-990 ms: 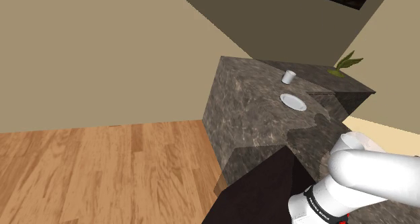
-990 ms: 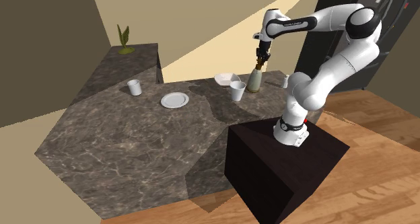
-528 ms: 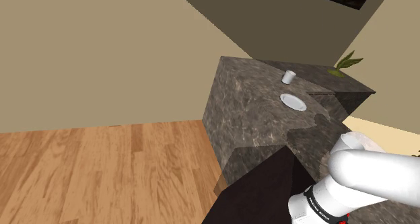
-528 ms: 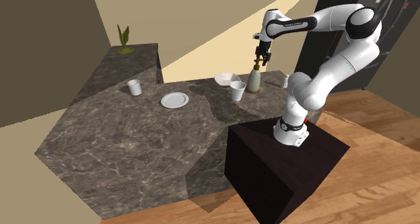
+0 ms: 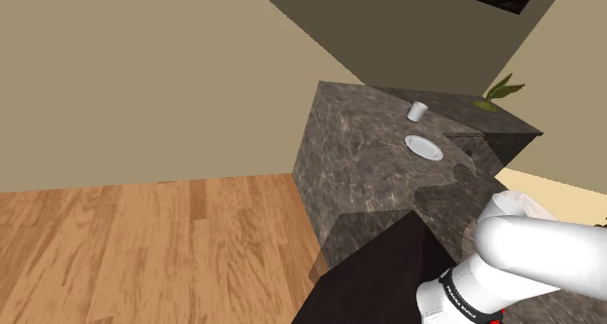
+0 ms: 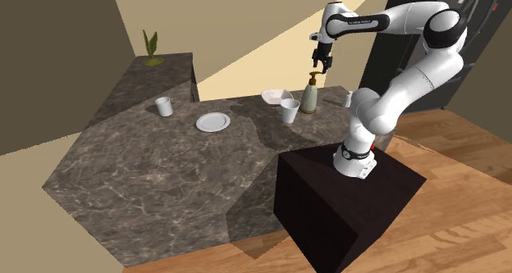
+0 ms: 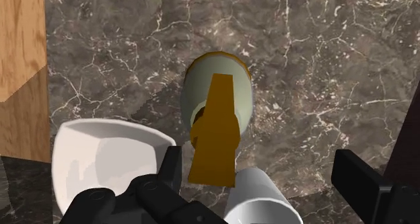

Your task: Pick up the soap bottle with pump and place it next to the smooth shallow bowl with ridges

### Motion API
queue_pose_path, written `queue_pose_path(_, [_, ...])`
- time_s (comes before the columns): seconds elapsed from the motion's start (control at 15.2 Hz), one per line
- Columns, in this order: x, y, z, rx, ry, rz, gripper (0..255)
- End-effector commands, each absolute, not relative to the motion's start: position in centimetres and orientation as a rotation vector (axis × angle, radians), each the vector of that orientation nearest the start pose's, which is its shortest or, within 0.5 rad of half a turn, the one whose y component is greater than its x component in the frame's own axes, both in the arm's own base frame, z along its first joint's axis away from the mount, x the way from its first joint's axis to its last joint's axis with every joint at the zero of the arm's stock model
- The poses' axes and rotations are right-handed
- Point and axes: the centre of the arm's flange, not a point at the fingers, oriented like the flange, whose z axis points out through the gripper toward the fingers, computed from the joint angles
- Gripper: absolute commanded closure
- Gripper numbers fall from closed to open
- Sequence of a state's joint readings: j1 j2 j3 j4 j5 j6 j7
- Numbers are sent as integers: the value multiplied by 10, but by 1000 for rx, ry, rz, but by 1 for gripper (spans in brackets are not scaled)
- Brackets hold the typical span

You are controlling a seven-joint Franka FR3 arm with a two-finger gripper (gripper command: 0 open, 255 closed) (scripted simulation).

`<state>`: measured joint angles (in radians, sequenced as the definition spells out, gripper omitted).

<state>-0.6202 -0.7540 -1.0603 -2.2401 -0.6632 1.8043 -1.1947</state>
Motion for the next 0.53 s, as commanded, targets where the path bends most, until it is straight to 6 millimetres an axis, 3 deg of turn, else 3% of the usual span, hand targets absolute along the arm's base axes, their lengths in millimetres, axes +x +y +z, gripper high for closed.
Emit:
queue_pose_path(0.0, [-158, -433, 490, -3169, 309, -5, 0])
queue_pose_path(0.46, [-158, -433, 490, -3169, 309, -5, 0])
